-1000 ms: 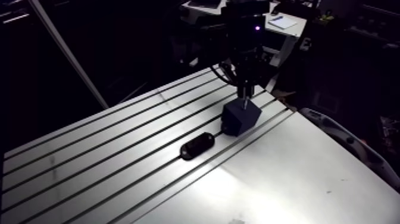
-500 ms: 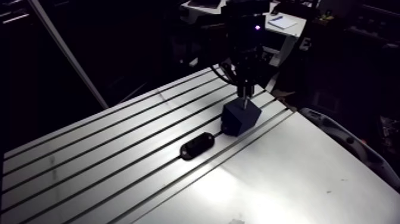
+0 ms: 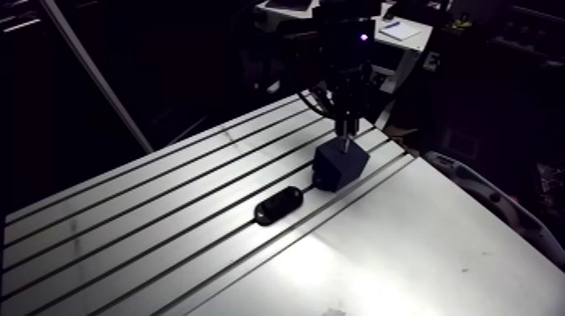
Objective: Pick up the M10 bolt and insert it into the hole until fully seated.
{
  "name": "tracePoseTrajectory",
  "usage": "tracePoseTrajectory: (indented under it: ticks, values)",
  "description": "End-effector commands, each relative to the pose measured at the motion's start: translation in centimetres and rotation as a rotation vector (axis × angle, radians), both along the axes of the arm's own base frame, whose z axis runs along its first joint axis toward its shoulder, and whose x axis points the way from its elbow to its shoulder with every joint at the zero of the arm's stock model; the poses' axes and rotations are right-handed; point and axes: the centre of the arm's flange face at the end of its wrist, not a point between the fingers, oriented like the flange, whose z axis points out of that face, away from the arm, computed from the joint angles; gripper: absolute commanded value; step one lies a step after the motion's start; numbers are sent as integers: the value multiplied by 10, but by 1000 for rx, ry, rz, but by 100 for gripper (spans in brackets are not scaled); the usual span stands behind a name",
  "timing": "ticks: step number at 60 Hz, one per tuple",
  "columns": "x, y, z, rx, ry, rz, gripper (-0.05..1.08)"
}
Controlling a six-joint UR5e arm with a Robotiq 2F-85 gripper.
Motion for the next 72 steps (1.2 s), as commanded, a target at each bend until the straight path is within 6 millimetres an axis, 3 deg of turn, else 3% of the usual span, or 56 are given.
tracePoseTrajectory:
  ticks: [1,72]
  values:
    - [0,1,-2,-2,-3,-1,108]
    - [2,-2,-8,-2,-3,1,108]
